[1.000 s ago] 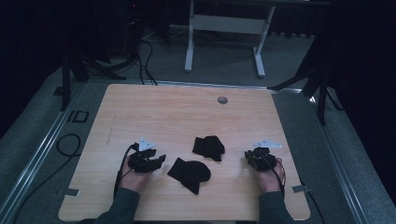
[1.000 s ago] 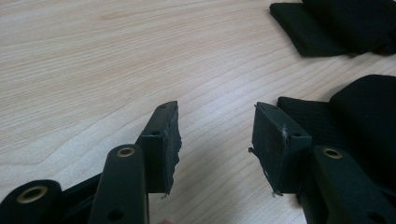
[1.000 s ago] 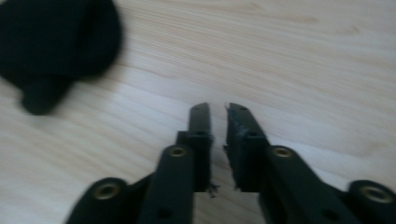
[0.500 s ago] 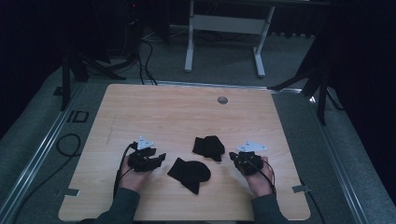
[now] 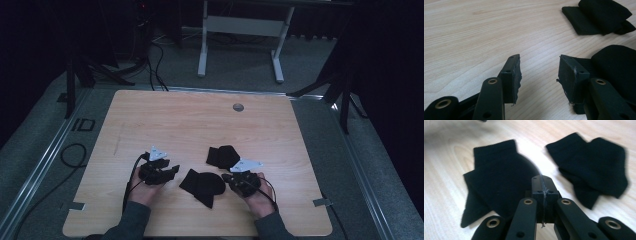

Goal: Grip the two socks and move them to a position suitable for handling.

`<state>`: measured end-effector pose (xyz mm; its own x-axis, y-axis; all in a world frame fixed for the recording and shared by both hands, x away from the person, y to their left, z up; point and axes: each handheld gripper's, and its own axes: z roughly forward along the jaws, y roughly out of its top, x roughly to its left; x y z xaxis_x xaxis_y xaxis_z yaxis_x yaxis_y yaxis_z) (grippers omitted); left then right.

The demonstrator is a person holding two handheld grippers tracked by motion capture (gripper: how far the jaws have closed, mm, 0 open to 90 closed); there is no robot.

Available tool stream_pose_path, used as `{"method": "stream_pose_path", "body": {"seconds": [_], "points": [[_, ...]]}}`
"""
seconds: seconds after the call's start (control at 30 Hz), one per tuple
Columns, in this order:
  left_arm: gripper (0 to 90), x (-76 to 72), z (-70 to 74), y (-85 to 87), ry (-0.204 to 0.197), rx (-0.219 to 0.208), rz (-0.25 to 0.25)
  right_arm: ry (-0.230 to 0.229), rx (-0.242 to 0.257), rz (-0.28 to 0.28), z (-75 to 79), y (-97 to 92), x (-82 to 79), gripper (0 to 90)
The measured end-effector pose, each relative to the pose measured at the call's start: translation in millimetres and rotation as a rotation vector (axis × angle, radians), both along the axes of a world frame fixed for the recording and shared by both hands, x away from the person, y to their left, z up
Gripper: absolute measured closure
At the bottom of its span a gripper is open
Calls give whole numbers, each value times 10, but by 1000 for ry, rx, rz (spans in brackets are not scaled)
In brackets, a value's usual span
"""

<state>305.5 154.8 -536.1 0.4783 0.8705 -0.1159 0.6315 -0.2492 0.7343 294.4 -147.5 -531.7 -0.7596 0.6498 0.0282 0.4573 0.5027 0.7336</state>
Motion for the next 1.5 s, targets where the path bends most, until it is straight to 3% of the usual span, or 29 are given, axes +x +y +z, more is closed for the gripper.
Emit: {"method": "stream_pose_path", "body": {"seconds": [0.27,0.6,0.97,1.13,1.27,1.5], "points": [[528,-18,12,-22,-10,-6,-7,64,-83,27,-228,148,5,900],[534,-59,26,-100,-11,-26,-42,57,-52,11,-254,114,56,900],[661,-136,-37,-299,16,-25,-127,30,-50,-3,-269,122,99,900],[760,-212,-100,-457,26,17,-176,26,-52,-2,-270,125,98,900],[873,-246,-128,-499,29,38,-186,28,-49,-2,-271,121,102,899],[899,-267,-180,-546,40,59,-186,31,-46,0,-272,116,107,899]]}}
